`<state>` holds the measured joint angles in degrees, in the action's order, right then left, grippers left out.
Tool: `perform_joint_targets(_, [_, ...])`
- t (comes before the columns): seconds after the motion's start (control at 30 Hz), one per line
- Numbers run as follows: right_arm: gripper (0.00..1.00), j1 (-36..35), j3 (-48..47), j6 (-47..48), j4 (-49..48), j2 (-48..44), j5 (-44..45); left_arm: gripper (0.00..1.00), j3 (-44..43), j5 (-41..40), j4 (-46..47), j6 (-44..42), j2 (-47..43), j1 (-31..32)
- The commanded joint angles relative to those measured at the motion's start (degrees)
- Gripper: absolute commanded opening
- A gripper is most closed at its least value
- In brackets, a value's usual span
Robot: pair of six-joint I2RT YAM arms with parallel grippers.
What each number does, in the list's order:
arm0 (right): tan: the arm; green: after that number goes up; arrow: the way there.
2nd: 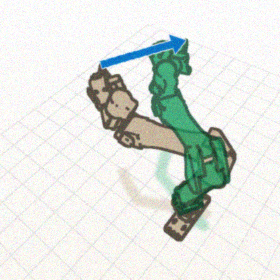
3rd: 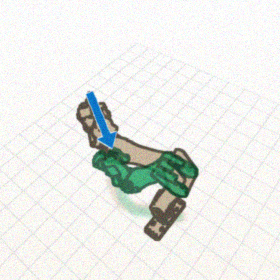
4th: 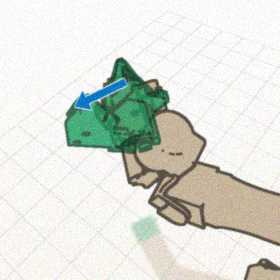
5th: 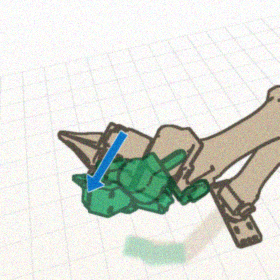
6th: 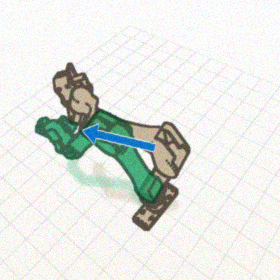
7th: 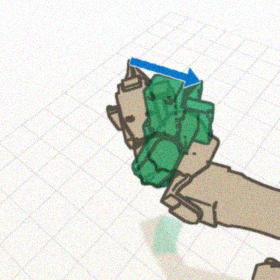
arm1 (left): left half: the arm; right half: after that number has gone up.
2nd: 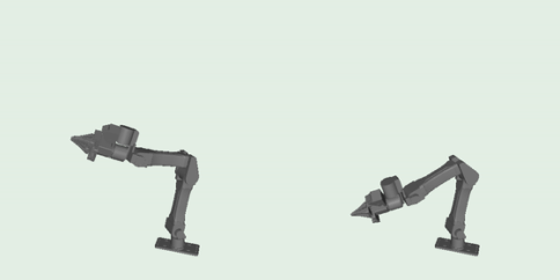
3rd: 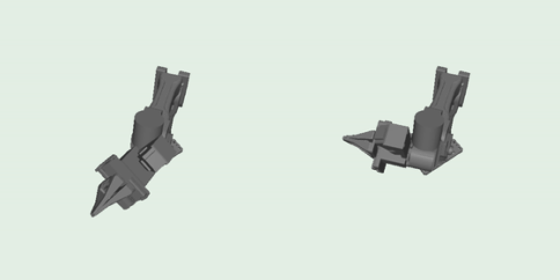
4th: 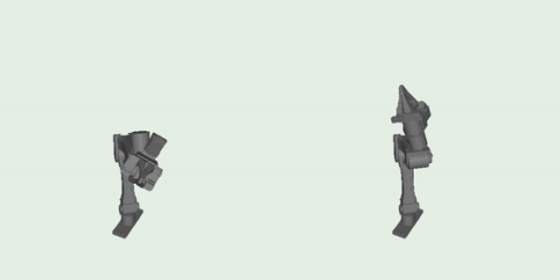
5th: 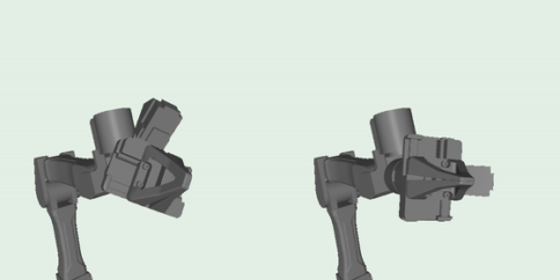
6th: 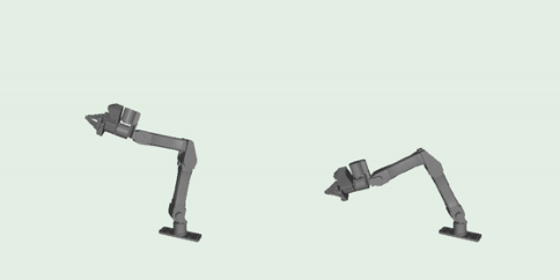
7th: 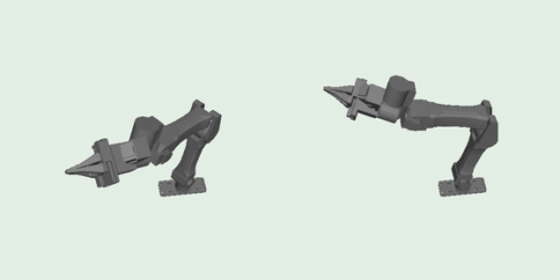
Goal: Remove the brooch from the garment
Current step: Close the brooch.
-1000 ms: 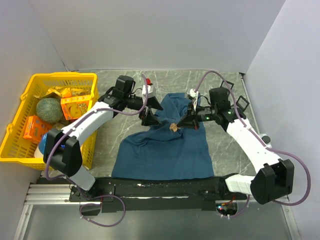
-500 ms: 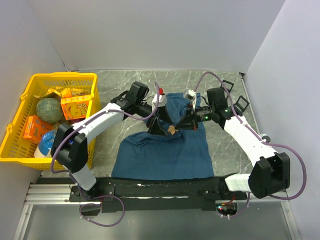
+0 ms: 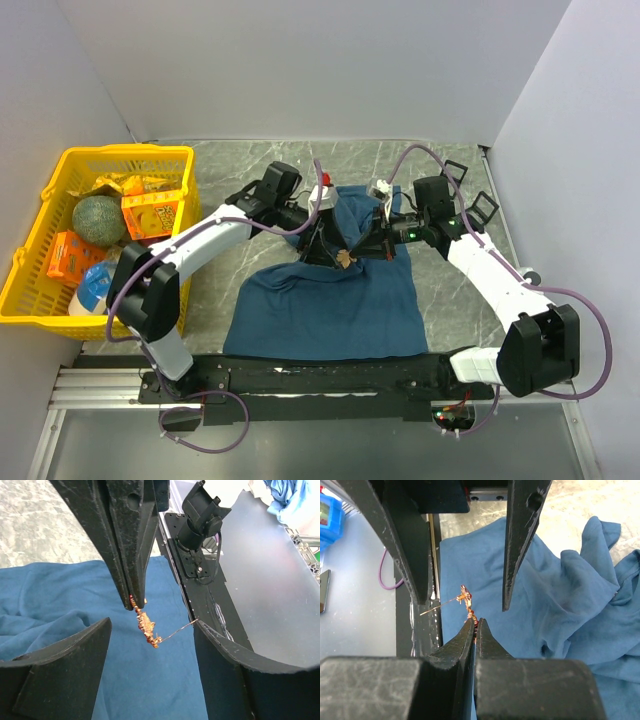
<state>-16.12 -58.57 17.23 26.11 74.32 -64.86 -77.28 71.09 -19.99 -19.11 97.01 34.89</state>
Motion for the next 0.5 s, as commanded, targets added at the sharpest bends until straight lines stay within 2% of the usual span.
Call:
perform_joint_targets(0.0, [0.00, 0.39, 0.03, -0.45, -2.11, -1.02, 0.09, 0.72, -2.53, 1.60, -0.13, -1.01, 0.20, 0.70])
perform_joint_targets(0.2, [0.00, 0.91, -0.15, -0.27, -1.76, -0.94, -1.58, 0.70, -2.00, 2.30, -0.23, -1.45, 0.02, 0.79])
perform_joint_targets(0.47, [0.00, 1.35, -0.06, -0.80, -1.94, -0.94, -2.90, 0.61, -2.35, 2.74, -0.67, -1.72, 0.72, 0.88])
